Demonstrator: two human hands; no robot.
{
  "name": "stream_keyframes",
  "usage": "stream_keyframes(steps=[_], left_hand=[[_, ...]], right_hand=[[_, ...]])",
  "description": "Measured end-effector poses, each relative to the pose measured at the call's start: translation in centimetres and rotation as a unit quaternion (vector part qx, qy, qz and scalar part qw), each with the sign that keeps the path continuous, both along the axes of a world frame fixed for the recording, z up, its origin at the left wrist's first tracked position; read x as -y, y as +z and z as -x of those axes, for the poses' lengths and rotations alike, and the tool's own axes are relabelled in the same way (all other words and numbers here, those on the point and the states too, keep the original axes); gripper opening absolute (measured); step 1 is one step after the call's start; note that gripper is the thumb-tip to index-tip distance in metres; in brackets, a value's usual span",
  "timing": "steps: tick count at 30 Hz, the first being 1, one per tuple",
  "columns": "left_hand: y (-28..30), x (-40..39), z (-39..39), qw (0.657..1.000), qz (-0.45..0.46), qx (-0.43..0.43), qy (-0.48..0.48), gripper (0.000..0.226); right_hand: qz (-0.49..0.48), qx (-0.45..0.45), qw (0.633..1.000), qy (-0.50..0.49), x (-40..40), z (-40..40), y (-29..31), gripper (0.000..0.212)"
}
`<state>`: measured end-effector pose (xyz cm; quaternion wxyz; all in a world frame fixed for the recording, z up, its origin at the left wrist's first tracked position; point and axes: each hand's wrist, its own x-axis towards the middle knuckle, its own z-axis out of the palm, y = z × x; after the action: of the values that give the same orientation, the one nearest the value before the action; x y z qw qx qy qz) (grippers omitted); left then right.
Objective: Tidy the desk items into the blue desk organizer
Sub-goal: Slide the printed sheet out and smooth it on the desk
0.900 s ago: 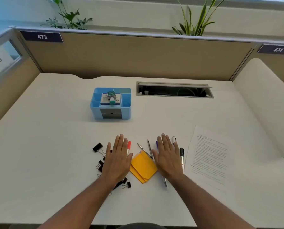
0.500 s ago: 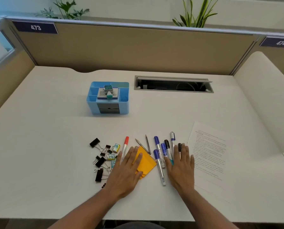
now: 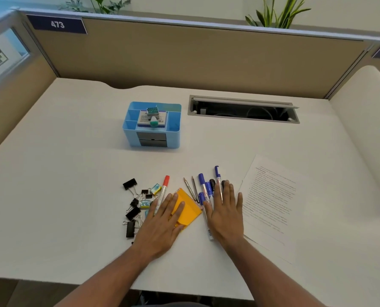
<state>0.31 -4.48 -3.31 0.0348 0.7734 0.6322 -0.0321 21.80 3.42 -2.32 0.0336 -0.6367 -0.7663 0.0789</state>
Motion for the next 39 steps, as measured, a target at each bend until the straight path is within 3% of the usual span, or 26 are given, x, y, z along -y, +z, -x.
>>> stream_keyframes(steps=[8,22,28,32,39], left_hand=[[0.2,0.1,3.4,1.0,-0.006,0.011,0.019,0.065],[0.8,0.5,8.4,1.0,-0.003,0.013,0.003,0.066],[2.9,-1.1,6.2,0.996,-0.051,0.07,0.0,0.067],[4.1,-3.7,1.5,0.99,-0.073,0.1,-0.062,0.063],[3.8,-8.0,-8.6,0.975,-0.04,0.116,-0.185,0.059]], right_hand=[[0.046,0.022,0.998,0.046,-1.2,4.2,1.2,0.075],[0.099,-0.027,0.992,0.078,-1.2,8.5,1.6,0.079],[0.075,-0.075,0.99,0.089,-1.4,6.2,2.3,0.067],[0.015,-0.087,0.995,0.037,-0.7,2.5,1.7,0.06],[-0.066,-0.082,0.981,-0.161,1.8,-5.8,0.6,0.046]])
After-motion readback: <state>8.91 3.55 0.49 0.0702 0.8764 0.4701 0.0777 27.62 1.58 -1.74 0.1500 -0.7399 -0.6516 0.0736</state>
